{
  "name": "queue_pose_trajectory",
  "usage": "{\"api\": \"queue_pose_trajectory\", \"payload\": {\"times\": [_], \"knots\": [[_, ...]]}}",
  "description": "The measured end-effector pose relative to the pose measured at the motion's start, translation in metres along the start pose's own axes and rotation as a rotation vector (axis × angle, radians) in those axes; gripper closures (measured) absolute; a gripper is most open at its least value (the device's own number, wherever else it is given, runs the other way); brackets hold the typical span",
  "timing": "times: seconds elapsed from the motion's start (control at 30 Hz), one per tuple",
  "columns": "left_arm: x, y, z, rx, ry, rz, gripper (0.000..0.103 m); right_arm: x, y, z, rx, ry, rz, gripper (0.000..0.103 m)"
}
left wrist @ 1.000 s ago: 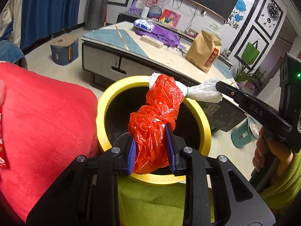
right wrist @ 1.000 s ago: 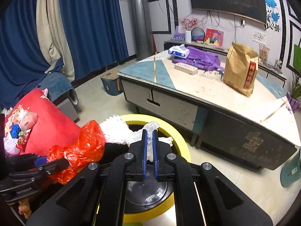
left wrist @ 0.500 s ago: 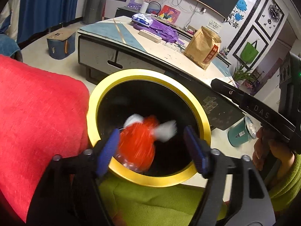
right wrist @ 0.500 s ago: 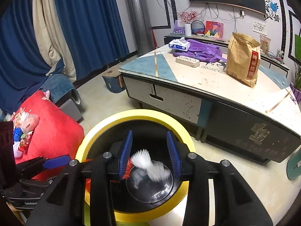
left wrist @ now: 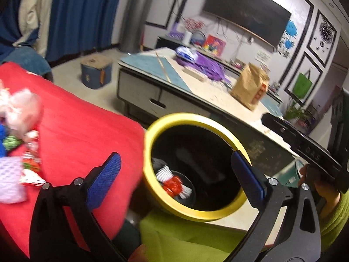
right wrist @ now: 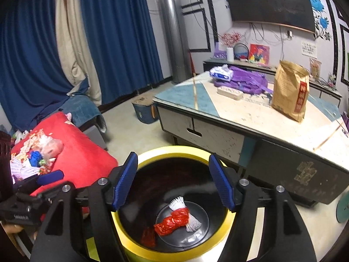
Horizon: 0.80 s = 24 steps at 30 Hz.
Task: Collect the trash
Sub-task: 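Withdraw the left tool from the bin back toward the bedspread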
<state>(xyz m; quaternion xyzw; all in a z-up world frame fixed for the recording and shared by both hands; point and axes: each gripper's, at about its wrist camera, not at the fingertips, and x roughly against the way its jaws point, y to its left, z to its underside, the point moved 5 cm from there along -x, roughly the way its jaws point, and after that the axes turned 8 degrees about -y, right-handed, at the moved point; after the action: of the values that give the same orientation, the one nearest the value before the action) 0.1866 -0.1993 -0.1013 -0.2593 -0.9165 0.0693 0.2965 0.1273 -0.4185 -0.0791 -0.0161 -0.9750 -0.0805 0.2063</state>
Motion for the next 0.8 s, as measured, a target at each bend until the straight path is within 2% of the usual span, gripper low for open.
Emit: {"api": "queue_pose_trajectory", "payload": {"times": [0.23, 0.47, 0.8], "knots": [[0.038, 0.02, -0.021, 0.013, -0.115, -0.09, 0.011, 0.017, 0.027, -0.011, 0.046, -0.059, -0.055, 0.031], [0.069, 0.04, -0.031, 0.013, -0.197, -0.162, 0.011, 0.035, 0.07, -0.02, 0.103, -0.12, -0.15, 0.025], [0.111, 0.075, -0.039, 0.061, -0.285, -0.259, 0.011, 0.043, 0.131, -0.021, 0.174, -0.127, -0.277, 0.022]]}}
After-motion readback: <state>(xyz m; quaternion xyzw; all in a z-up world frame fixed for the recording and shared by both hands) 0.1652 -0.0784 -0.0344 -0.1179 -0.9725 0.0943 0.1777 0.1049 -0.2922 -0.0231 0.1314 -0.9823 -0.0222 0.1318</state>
